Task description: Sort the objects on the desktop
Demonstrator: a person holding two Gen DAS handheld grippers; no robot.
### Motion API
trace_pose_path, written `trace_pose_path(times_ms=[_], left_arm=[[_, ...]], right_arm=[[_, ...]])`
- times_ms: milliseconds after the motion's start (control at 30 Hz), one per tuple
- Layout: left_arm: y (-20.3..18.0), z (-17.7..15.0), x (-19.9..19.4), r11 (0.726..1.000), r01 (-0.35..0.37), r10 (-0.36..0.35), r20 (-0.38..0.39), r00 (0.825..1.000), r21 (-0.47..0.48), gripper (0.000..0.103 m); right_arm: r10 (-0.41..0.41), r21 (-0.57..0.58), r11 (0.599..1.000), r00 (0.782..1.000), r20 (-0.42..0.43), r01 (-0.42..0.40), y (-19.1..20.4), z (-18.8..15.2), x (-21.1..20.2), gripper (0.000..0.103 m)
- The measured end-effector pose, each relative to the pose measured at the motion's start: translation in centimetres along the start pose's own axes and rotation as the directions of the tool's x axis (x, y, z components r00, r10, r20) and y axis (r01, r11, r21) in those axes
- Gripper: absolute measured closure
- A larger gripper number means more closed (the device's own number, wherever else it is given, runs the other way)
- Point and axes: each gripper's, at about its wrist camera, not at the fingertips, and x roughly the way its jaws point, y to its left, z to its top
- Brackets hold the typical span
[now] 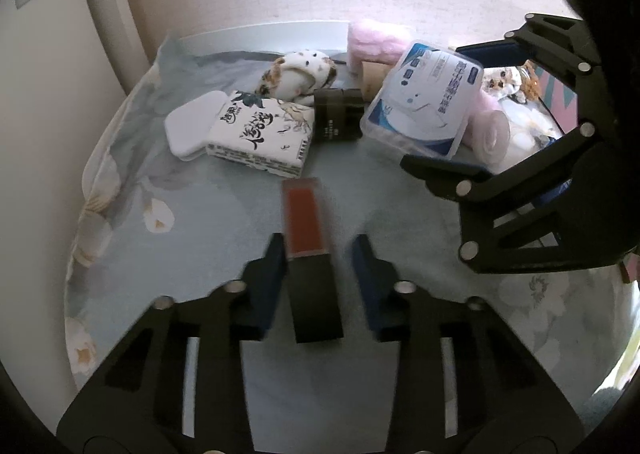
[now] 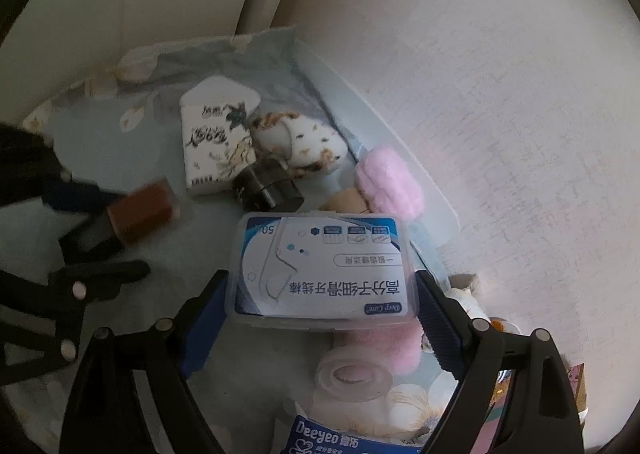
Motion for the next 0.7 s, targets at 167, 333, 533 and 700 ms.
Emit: trace_pose_path(times_ms=[167,333,533,700], left_arm=[[1.8,0.6,0.8,0.998,0.041,-0.043,-0.021,0.999,-0.057,0.085],[3.2,1.0,0.2,0.989,0.077,-0.082,-0.029,0.996,-0.130,0.085],[4.3,0.5,-1.0,0.987,0.087,-0.093,-0.035,0.995,-0.134,0.085],[4.2,1.9,-3.4,0.991,0.091,-0.093,-0.011,0.996,-0.098,0.085]], right_arm=[[0.007,0.033,0.999,1.000,0.009,-0.007,-1.1,0.4,0.0,0.017],[-0.006,0.041,0.999,1.000,0.010,0.006,-0.4,0.3,-0.8,0.017],[-0.010,0.082,0.997,1.000,0.007,0.009,1.1,0.7,-2.0,0.017],[-0.024,0.148,0.989,1.000,0.008,0.022,0.1,1.8,-4.0,0.017]])
